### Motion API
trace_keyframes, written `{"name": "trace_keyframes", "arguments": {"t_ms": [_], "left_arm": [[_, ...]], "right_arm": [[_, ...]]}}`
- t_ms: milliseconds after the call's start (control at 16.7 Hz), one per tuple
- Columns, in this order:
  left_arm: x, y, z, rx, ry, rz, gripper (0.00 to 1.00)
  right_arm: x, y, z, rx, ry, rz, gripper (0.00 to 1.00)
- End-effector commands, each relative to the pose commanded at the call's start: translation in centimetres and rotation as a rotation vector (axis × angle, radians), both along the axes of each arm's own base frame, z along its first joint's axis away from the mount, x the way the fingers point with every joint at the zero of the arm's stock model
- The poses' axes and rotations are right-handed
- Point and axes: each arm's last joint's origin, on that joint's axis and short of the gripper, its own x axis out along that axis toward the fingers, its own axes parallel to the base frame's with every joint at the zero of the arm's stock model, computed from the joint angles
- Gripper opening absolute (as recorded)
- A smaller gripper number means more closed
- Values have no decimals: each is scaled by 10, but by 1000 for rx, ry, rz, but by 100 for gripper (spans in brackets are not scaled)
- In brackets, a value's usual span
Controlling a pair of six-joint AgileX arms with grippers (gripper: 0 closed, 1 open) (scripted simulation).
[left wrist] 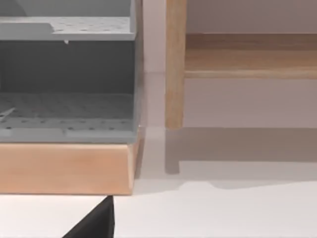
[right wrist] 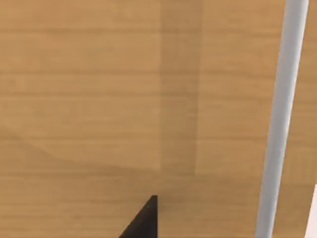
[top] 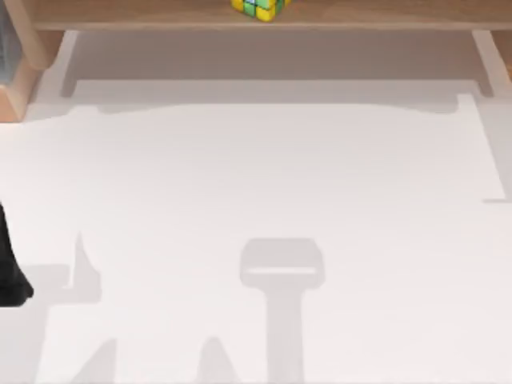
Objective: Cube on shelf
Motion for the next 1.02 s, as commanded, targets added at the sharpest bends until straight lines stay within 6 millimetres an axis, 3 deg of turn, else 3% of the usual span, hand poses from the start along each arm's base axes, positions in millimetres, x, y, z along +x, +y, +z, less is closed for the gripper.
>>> {"name": "trace_keyframes", "arguments": {"t_ms": [420, 1020], "left_arm": [[0, 0, 0, 0, 0, 0, 100], [0, 0, 0, 0, 0, 0, 100]], "right_arm": [[0, 0, 0, 0, 0, 0, 2], [0, 0, -1, 5, 4, -3, 0]]}}
